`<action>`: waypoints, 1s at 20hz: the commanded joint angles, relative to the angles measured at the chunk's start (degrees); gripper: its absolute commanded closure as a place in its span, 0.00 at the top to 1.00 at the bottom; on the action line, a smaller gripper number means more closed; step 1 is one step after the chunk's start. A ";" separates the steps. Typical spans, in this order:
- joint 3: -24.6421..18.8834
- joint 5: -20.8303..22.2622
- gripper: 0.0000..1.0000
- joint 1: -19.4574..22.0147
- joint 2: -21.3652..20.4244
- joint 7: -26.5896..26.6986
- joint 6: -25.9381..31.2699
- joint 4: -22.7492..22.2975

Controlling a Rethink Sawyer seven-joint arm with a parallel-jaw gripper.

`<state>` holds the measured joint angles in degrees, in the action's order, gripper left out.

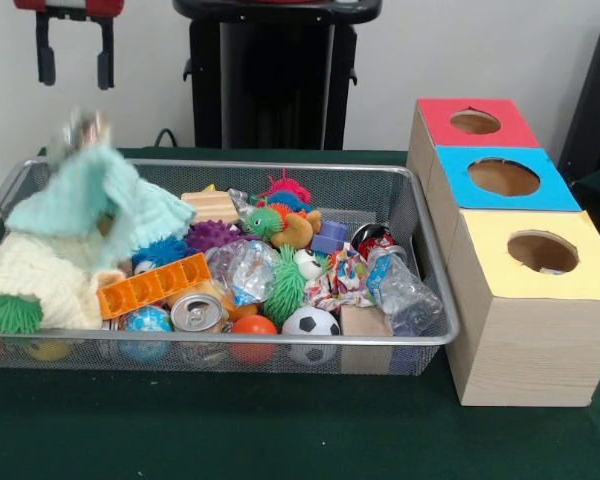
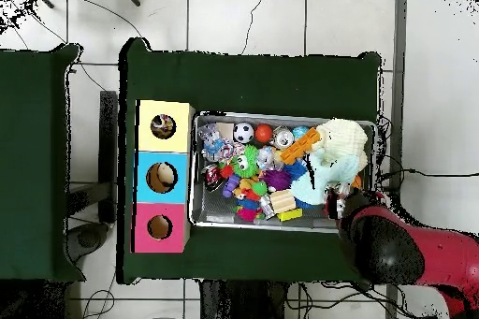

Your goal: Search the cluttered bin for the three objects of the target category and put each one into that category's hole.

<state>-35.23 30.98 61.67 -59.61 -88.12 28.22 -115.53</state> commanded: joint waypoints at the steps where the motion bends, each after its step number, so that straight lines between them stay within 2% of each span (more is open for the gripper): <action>1: -3.36 5.94 1.00 -0.51 0.08 4.60 -5.26 -4.77; 2: -2.67 7.52 1.00 -0.92 -0.43 3.27 -7.84 -5.23; 3: -2.57 9.45 1.00 -0.63 0.06 1.13 -14.03 -5.95; 4: -0.32 11.86 1.00 -1.76 0.15 -2.43 -21.38 -6.27; 6: 5.56 14.98 1.00 -6.14 -0.19 -5.73 -23.19 -5.11; 8: 6.81 14.74 1.00 -7.13 -0.10 -6.55 -22.53 -4.95; 9: 6.03 14.40 1.00 -6.56 0.15 -6.08 -23.63 -5.15; 11: 5.39 13.46 1.00 -6.64 -0.40 -5.29 -22.25 -5.33; 12: 3.67 11.82 1.00 -5.49 -1.05 -4.52 -21.21 -6.01; 17: 2.72 5.24 1.00 -6.13 0.40 -1.27 -10.44 -5.21; 20: 0.83 0.69 1.00 -7.93 0.36 0.42 -3.54 -4.11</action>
<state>-32.13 36.11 55.62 -59.96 -88.12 12.71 -118.73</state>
